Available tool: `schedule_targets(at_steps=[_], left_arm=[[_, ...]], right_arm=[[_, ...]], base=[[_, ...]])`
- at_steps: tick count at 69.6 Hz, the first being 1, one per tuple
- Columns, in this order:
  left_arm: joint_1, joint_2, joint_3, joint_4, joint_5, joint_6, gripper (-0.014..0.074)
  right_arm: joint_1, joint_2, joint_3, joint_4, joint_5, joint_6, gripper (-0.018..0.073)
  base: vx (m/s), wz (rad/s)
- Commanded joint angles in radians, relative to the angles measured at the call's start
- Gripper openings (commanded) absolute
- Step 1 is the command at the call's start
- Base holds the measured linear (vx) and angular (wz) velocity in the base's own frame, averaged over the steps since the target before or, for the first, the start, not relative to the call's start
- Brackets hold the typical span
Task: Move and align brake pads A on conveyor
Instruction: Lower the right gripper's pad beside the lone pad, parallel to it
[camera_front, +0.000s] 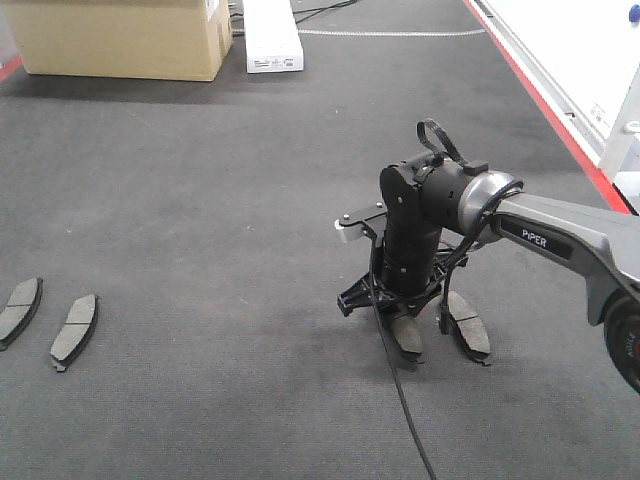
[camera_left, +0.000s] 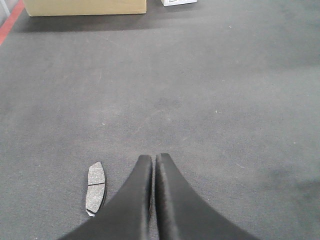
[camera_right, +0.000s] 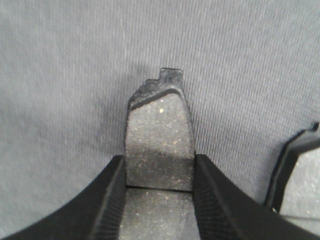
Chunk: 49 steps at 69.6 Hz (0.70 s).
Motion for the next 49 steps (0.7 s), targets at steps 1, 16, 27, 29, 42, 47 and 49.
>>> schedule_targets(at_steps=[1, 16, 27, 29, 42, 47, 49], left_arm=[[-0.002, -0.006, -0.020, -0.005, -0.059, -0.001, -0.0006], [-0.002, -0.006, -0.020, -0.005, -0.059, -0.001, -0.0006], [-0.002, -0.006, -0.020, -0.005, -0.059, -0.001, -0.0006], [-0.002, -0.006, -0.020, -0.005, -0.059, -0.001, -0.0006], [-0.002, -0.006, -0.020, -0.005, -0.059, -0.001, -0.0006], [-0.002, -0.006, -0.020, -0.005, -0.059, -0.001, -0.0006], [-0.002, -0.006, -0.020, -0.005, -0.059, -0.001, -0.0006]], right_arm=[[-0.006, -0.059, -0.034, -0.020, -0.003, -0.013, 0.0117], [-0.006, -0.060, -0.034, -0.018, -0.017, -0.012, 0.0396], [-0.006, -0.062, -0.034, -0.018, -0.029, -0.010, 0.0587], [-0.006, -0.062, -0.034, -0.018, -0.032, -0.010, 0.0608], [-0.006, -0.062, -0.034, -0.018, -0.032, -0.010, 0.0645], [-0.006, -0.063, -0.034, -0.018, -0.032, -0.010, 0.0640], [-0.006, -0.065, -0.034, -0.018, -0.032, -0.010, 0.0636]], base=[[0.00, 0.00], [0.00, 0.00], [0.00, 0.00], [0.00, 0.00], [0.00, 0.00], [0.00, 0.00], [0.00, 0.00]])
